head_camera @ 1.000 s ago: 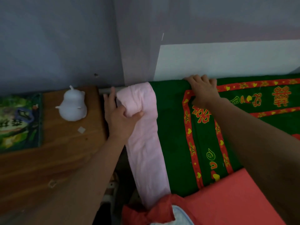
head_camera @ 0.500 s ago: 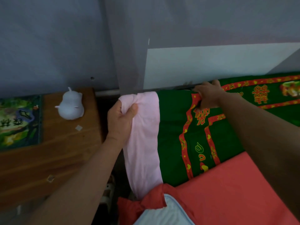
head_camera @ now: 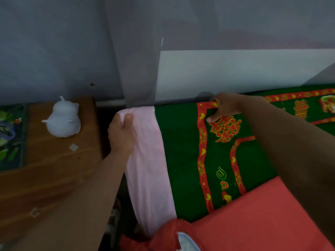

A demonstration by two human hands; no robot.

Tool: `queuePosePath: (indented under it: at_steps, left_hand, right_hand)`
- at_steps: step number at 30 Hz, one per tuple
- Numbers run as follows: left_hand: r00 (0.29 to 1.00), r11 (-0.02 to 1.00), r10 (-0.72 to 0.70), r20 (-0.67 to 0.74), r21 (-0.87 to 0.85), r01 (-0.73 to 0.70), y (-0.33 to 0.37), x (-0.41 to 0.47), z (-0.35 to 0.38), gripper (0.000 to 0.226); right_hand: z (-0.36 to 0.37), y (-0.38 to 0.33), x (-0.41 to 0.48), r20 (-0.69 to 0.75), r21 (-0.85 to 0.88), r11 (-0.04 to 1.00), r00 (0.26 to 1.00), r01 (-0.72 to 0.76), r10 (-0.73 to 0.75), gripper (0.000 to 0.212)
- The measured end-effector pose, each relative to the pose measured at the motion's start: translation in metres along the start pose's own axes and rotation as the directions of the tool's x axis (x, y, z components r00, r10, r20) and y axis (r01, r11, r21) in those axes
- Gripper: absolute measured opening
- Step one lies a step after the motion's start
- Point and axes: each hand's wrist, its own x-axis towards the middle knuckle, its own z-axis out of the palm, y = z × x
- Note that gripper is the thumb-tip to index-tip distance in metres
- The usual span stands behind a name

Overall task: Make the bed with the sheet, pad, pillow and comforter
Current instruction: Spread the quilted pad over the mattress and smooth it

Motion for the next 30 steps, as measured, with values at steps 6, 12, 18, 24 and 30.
queuePosePath:
  at_steps: [6,12,18,24,30]
  left_hand:
    - [0.995,0.989,-0.1,-0.027,0.105,0.102,-0.044,0.04,0.018,0.039]
    - [0.992,0.979,-0.125,-0.028,0.161,0.128,-0.043,0.039,0.025,0.035]
    - [0.977,0.963,-0.132,-0.167,0.214,0.167,-0.033,0.041,0.028,0.039]
    - [0.961,0.808,0.241,-0.131,0.576,-0.124,-0.029,0.01,0.046,0.061]
    - [0.809,0.429,0.495,0.316,0.722,-0.544,-0.027,-0.016,0.053,0.067]
  right_hand:
    - [0.034,-0.008,0.05,-0.443,-0.275,0.952,0.897,-0.135,-0.001,0.082]
    - [0.093,-0.015,0.04,-0.597,-0.052,0.935,0.761,-0.35,0.252,0.091]
    - [0.116,-0.035,0.052,-0.46,0.279,0.872,0.741,-0.402,0.488,0.095]
    - [0.123,-0.035,0.066,-0.449,0.278,0.869,0.744,-0.41,0.495,0.09]
    - [0.118,-0.031,0.051,-0.481,0.326,0.893,0.759,-0.31,0.438,0.089]
